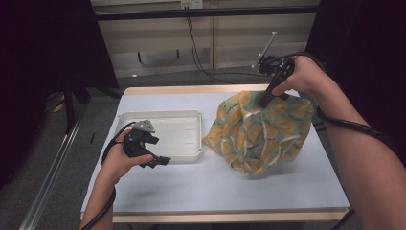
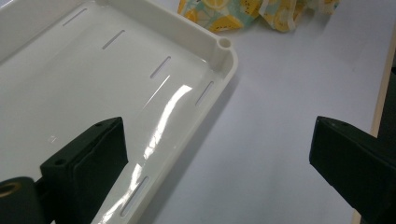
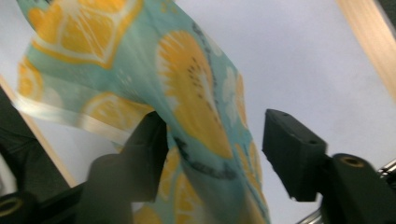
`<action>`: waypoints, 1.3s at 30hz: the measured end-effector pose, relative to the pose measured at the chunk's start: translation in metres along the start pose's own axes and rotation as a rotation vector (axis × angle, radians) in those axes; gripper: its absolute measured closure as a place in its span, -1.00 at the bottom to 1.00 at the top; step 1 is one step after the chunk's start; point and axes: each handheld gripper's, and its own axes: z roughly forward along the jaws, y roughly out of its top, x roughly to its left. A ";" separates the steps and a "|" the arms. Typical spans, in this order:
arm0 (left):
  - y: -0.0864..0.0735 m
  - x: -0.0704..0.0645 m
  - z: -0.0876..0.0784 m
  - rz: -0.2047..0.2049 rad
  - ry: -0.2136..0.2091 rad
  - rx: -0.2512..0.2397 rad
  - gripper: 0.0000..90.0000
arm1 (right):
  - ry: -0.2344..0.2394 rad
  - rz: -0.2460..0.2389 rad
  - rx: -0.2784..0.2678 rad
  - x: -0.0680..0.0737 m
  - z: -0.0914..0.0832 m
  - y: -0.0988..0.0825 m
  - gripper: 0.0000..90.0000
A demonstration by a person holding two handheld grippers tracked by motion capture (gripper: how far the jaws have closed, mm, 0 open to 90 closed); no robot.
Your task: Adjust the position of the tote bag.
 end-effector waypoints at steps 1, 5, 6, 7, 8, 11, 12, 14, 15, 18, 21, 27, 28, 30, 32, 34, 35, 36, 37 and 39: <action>0.000 0.000 0.000 0.001 -0.001 0.000 -0.91 | -0.003 -0.006 -0.002 -0.001 0.000 -0.002 -0.18; 0.001 0.000 0.002 0.001 0.000 0.006 -0.91 | 0.002 0.044 0.020 -0.004 -0.002 -0.009 -0.32; 0.001 0.000 0.001 0.000 0.001 0.009 -0.91 | 0.006 0.044 0.014 -0.005 -0.003 -0.011 -0.31; 0.001 0.000 0.001 0.004 0.004 0.011 -0.91 | 0.009 0.047 0.003 -0.005 -0.003 -0.014 -0.31; 0.002 0.000 0.001 0.002 -0.002 0.005 -0.91 | 0.009 0.058 0.001 -0.005 -0.003 -0.017 -0.32; 0.005 -0.002 0.002 0.003 -0.002 0.004 -0.91 | 0.001 0.090 -0.009 -0.006 -0.003 -0.026 -0.35; 0.005 -0.002 0.002 0.005 -0.003 0.009 -0.91 | 0.004 0.109 -0.019 -0.007 -0.004 -0.029 -0.37; 0.007 -0.003 0.004 0.009 -0.008 0.012 -0.91 | 0.008 0.155 -0.023 -0.008 -0.007 -0.034 -0.41; 0.009 -0.003 0.005 0.013 -0.013 0.013 -0.91 | 0.007 0.173 -0.029 -0.008 -0.008 -0.036 -0.41; 0.013 -0.005 0.009 0.017 -0.018 0.016 -0.91 | 0.008 0.196 -0.041 -0.010 -0.013 -0.044 -0.44; 0.018 -0.008 0.013 0.014 -0.025 0.010 -0.91 | -0.006 0.212 -0.042 -0.010 -0.017 -0.051 -0.44; 0.032 -0.012 0.022 0.040 -0.046 0.035 -0.90 | -0.017 0.232 -0.038 -0.010 -0.023 -0.064 -0.47; 0.036 -0.013 0.025 0.034 -0.049 0.027 -0.89 | -0.021 0.233 -0.045 -0.010 -0.024 -0.066 -0.47; 0.042 -0.014 0.026 0.043 -0.041 0.048 -0.89 | -0.027 0.242 -0.055 -0.011 -0.027 -0.071 -0.42; 0.049 -0.016 0.027 0.050 -0.036 0.045 -0.89 | -0.014 0.241 -0.056 -0.010 -0.029 -0.075 -0.39; 0.056 -0.017 0.029 0.047 -0.039 0.046 -0.89 | -0.021 0.251 -0.058 -0.010 -0.028 -0.079 -0.38; 0.059 -0.017 0.029 0.061 -0.039 0.058 -0.89 | -0.023 0.244 -0.061 -0.010 -0.028 -0.080 -0.37; 0.062 -0.019 0.030 0.062 -0.040 0.056 -0.89 | -0.022 0.244 -0.059 -0.010 -0.028 -0.081 -0.36; 0.065 -0.021 0.031 0.061 -0.038 0.050 -0.89 | -0.020 0.255 -0.066 -0.010 -0.029 -0.082 -0.36; 0.072 -0.022 0.032 0.071 -0.042 0.049 -0.89 | -0.015 0.255 -0.072 -0.010 -0.029 -0.085 -0.35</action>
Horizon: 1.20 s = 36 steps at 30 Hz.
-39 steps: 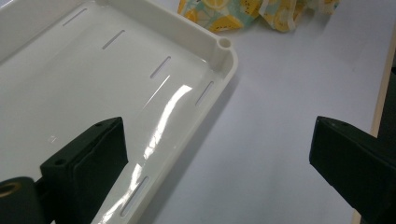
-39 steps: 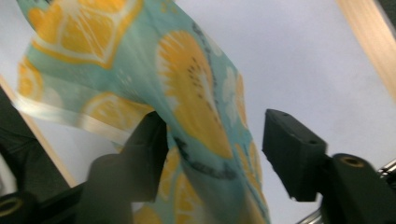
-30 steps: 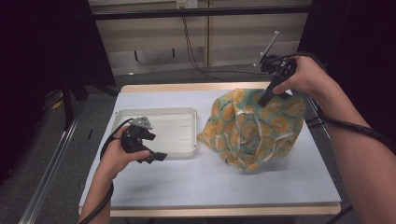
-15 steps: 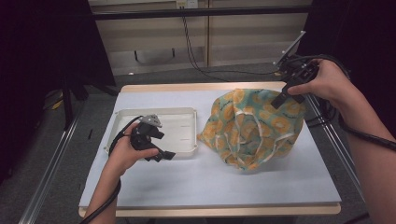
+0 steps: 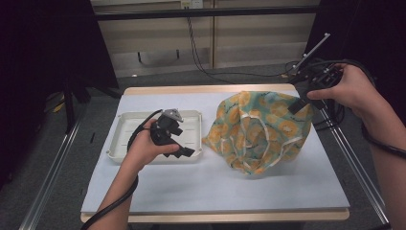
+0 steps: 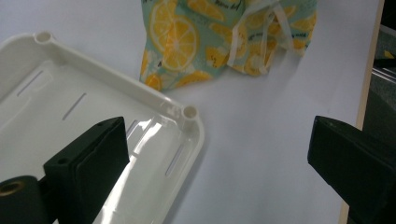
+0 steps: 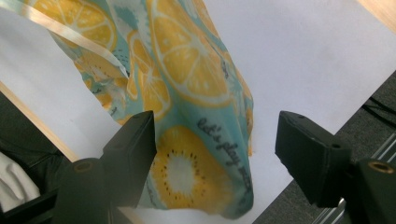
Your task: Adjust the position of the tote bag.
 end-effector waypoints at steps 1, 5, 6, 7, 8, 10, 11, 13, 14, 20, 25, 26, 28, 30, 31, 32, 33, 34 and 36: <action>0.003 -0.001 0.000 0.009 0.003 0.011 -0.89 | -0.003 0.005 0.005 0.000 -0.001 -0.001 -0.35; 0.015 -0.004 0.002 0.021 0.002 0.012 -0.89 | -0.008 0.018 0.002 -0.001 -0.003 -0.006 -0.34; 0.017 -0.004 0.002 0.033 0.004 0.021 -0.89 | -0.009 0.026 0.001 -0.001 -0.003 -0.008 -0.34; 0.020 -0.004 0.002 0.029 0.000 0.013 -0.89 | -0.006 0.027 -0.006 -0.002 -0.003 -0.009 -0.33; 0.022 -0.004 0.003 0.038 -0.001 0.019 -0.90 | -0.010 0.028 -0.012 -0.002 -0.004 -0.010 -0.33; 0.026 -0.006 0.004 0.042 0.001 0.021 -0.90 | -0.015 0.035 -0.013 -0.001 -0.004 -0.012 -0.31; 0.028 -0.006 0.004 0.043 -0.001 0.024 -0.91 | -0.019 0.036 -0.011 0.000 -0.004 -0.013 -0.30; 0.031 -0.007 0.004 0.045 -0.002 0.017 -0.91 | -0.015 0.034 -0.011 0.001 -0.005 -0.015 -0.29; 0.033 -0.008 0.005 0.043 -0.002 0.014 -0.91 | -0.012 0.048 -0.018 0.002 -0.004 -0.016 -0.28; 0.041 -0.011 0.007 0.058 0.000 0.015 -0.94 | -0.018 0.035 -0.006 0.003 -0.006 -0.021 -0.22; 0.049 -0.014 0.007 0.062 -0.008 -0.001 -0.94 | -0.013 0.053 -0.005 0.003 -0.012 -0.026 -0.16; 0.051 -0.014 0.007 0.072 -0.006 0.008 -0.94 | -0.017 0.050 -0.009 0.002 -0.013 -0.027 -0.15; 0.053 -0.015 0.009 0.073 -0.002 0.006 -0.94 | -0.016 0.066 -0.010 0.001 -0.015 -0.029 -0.14; 0.055 -0.015 0.010 0.077 0.003 0.017 -0.94 | -0.015 0.074 -0.008 0.001 -0.015 -0.031 -0.12; 0.056 -0.015 0.010 0.079 0.005 0.016 -0.93 | -0.019 0.071 -0.001 0.000 -0.015 -0.032 -0.09; 0.056 -0.016 0.011 0.081 0.010 0.009 -0.90 | -0.017 0.077 -0.001 0.000 -0.016 -0.033 -0.07; 0.057 -0.016 0.010 0.073 0.015 0.000 -0.89 | -0.011 0.083 0.003 -0.001 -0.016 -0.035 -0.07; 0.058 -0.015 0.010 0.082 0.012 0.007 -0.88 | -0.015 0.088 0.009 -0.002 -0.017 -0.036 -0.06; 0.060 -0.015 0.009 0.085 0.009 -0.002 -0.85 | -0.019 0.081 0.009 -0.002 -0.017 -0.038 -0.05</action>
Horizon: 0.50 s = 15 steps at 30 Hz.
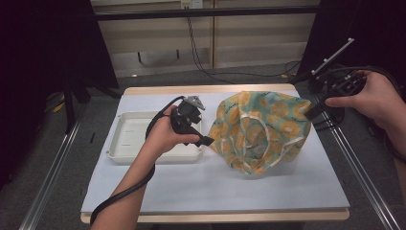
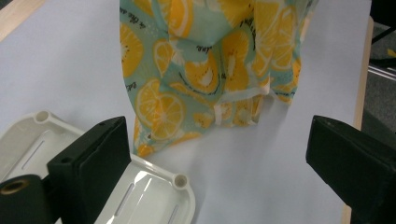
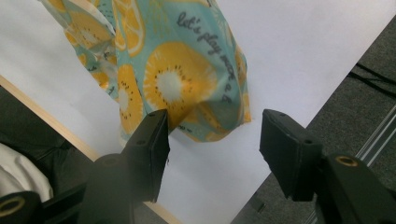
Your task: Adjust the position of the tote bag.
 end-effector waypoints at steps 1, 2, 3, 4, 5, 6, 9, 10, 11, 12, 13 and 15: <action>0.001 -0.001 0.000 -0.011 0.000 -0.009 -0.84 | 0.004 0.009 0.007 0.000 -0.001 -0.001 -0.02; 0.002 -0.001 0.000 -0.010 0.000 -0.015 -0.83 | 0.002 0.014 0.007 0.000 -0.001 -0.002 0.02; 0.003 -0.001 0.000 -0.012 -0.001 -0.017 -0.81 | 0.008 0.017 0.007 0.001 -0.002 -0.003 0.06; 0.005 -0.001 0.001 -0.005 -0.001 -0.016 -0.79 | 0.009 0.019 0.003 0.001 -0.002 -0.004 0.08; 0.007 -0.002 0.001 -0.002 0.000 -0.014 -0.76 | 0.012 0.018 0.006 0.000 -0.002 -0.005 0.13; 0.008 -0.003 0.002 -0.009 0.000 -0.018 -0.73 | 0.014 0.020 0.007 0.001 -0.003 -0.006 0.17; 0.012 -0.004 0.005 0.003 -0.015 -0.026 -0.57 | 0.018 0.030 0.023 0.002 -0.003 -0.008 0.30; 0.014 -0.005 0.005 0.009 -0.022 -0.031 -0.49 | 0.018 0.035 0.028 0.003 -0.003 -0.009 0.31; 0.015 -0.006 0.006 0.005 -0.034 -0.038 -0.46 | 0.022 0.028 0.030 0.003 -0.003 -0.009 0.31; 0.017 -0.006 0.006 0.007 -0.037 -0.042 -0.43 | 0.023 0.025 0.028 0.003 -0.003 -0.010 0.32; 0.018 -0.007 0.006 0.010 -0.040 -0.054 -0.36 | 0.032 0.041 0.032 0.005 -0.004 -0.010 0.35; 0.020 -0.008 0.006 0.007 -0.035 -0.062 -0.27 | 0.038 0.039 0.036 0.005 -0.002 -0.011 0.36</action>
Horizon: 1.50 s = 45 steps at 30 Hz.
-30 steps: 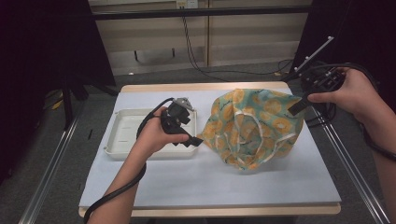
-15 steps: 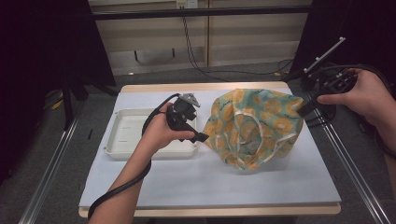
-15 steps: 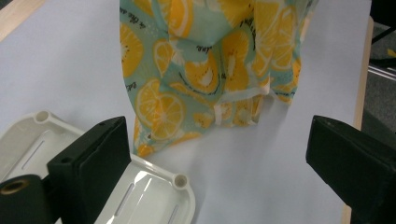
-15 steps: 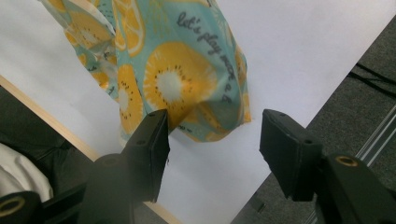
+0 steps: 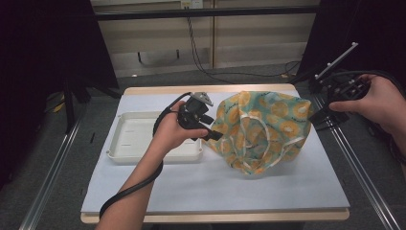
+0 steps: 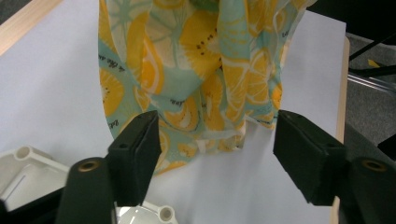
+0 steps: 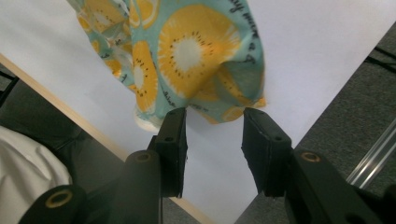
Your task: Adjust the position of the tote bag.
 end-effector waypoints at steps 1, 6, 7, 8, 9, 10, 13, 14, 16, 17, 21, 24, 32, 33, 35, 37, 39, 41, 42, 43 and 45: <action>0.001 0.000 0.000 0.006 0.003 -0.001 -0.25 | 0.006 -0.004 0.000 0.000 0.001 0.000 0.36; 0.005 0.000 0.001 -0.007 0.009 0.016 -0.22 | 0.011 -0.001 0.014 0.004 0.003 0.000 0.34; 0.005 0.001 0.002 -0.016 0.004 0.005 -0.20 | 0.010 -0.004 0.013 0.005 0.003 0.000 0.33; 0.005 0.001 0.002 -0.019 0.007 0.000 -0.19 | 0.016 -0.004 0.016 0.004 0.004 0.000 0.33; 0.005 0.001 0.002 -0.020 0.009 -0.006 -0.17 | 0.016 -0.006 0.013 0.004 0.006 0.001 0.33; 0.005 0.002 0.003 -0.023 0.011 -0.013 -0.14 | 0.022 -0.002 0.023 0.006 0.007 0.001 0.33; 0.005 0.003 0.003 -0.027 0.017 -0.007 -0.07 | 0.035 -0.007 0.027 0.008 0.014 0.004 0.32; 0.005 0.003 0.003 -0.028 0.019 -0.008 -0.06 | 0.044 -0.001 0.025 0.009 0.015 0.005 0.32; 0.005 0.003 0.003 -0.025 0.017 -0.007 -0.03 | 0.055 -0.018 0.025 0.011 0.020 0.007 0.30; 0.006 0.003 0.004 -0.024 0.018 -0.012 -0.02 | 0.059 -0.016 0.030 0.012 0.021 0.009 0.29; 0.009 0.003 0.004 -0.025 0.015 -0.013 0.07 | 0.073 -0.017 0.026 0.016 0.026 0.016 0.46; 0.011 0.002 0.006 -0.018 0.006 -0.023 0.10 | 0.072 -0.032 0.042 0.017 0.028 0.019 0.64; 0.015 -0.001 0.012 0.003 -0.001 0.008 -0.02 | 0.115 -0.003 0.002 0.013 0.023 0.022 1.00; 0.016 -0.001 0.013 0.000 -0.005 0.004 -0.04 | 0.110 0.006 0.013 0.014 0.021 0.022 1.00; 0.016 -0.001 0.013 0.001 -0.009 0.000 -0.05 | 0.115 0.021 0.011 0.014 0.019 0.022 1.00; 0.017 -0.001 0.015 -0.004 -0.020 -0.009 -0.10 | 0.118 0.012 0.003 0.013 0.018 0.022 1.00; 0.017 -0.002 0.016 -0.009 -0.021 -0.028 -0.07 | 0.116 0.009 0.001 0.013 0.017 0.022 1.00; 0.018 -0.001 0.016 -0.008 -0.028 -0.017 0.15 | 0.125 0.009 -0.003 0.014 0.016 0.022 1.00; 0.018 -0.001 0.016 -0.016 -0.024 -0.013 0.27 | 0.125 0.018 -0.001 0.014 0.016 0.022 1.00; 0.018 -0.001 0.016 -0.021 -0.024 -0.009 0.42 | 0.121 0.014 0.005 0.014 0.016 0.022 1.00; 0.019 -0.002 0.014 -0.036 -0.039 -0.003 0.65 | 0.126 0.016 0.004 0.014 0.014 0.022 1.00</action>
